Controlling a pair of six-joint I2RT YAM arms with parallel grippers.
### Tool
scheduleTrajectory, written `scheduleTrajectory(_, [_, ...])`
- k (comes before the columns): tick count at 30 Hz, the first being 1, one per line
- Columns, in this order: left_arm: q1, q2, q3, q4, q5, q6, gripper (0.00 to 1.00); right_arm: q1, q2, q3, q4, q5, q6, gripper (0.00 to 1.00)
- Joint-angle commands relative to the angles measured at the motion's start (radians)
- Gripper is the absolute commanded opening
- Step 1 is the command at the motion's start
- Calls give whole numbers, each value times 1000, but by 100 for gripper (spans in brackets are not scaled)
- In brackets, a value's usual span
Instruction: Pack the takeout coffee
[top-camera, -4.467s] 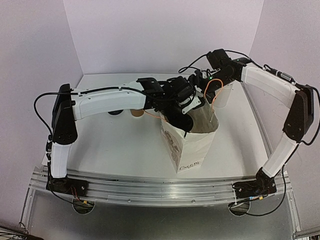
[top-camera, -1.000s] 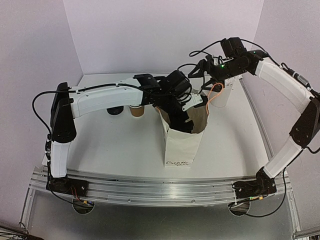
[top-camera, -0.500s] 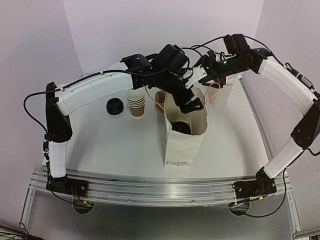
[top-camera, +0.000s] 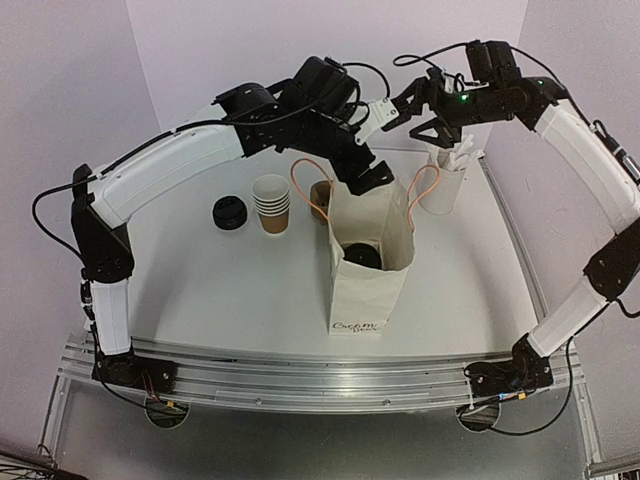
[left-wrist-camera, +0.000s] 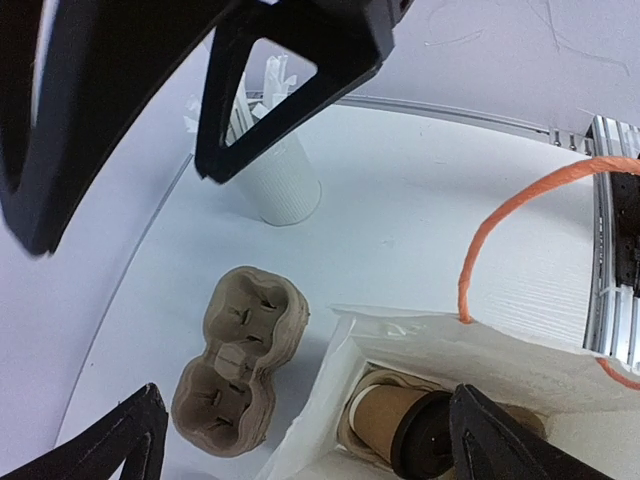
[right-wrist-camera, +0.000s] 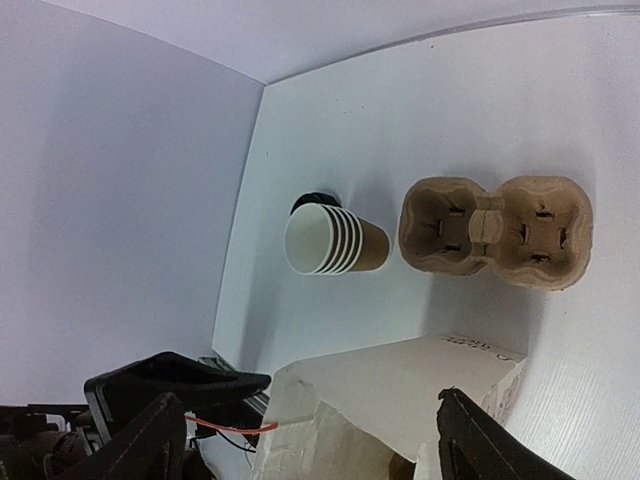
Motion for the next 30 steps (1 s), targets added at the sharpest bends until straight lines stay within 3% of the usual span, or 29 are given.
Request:
scheduleTrajectory(1, [8,-144,65,-76,-7,13,97,-5,-69,75,-68,4,-20,81])
scheduleTrajectory(9, [30,-270,5,-227,-7,-20,98,-3,-73,193,-261,-73,-131,75])
scheduleTrajectory(15, [123,-298,-65,-194,-103,-17,99,-8,-59,191,-283,81,-69,81])
scheduleTrajectory(20, [251,-310,-122,-155,-153,-35,100,-48,23,212,-328,119,-22,82])
scheduleTrajectory(23, [321,-352,-190,-155,-164,-45,100,-100,24,172,-349,196,-27,85])
scheduleTrajectory(30, [481,-557,-511,-160,-171,-62,100,-281,-1,-43,-439,258,-77,85])
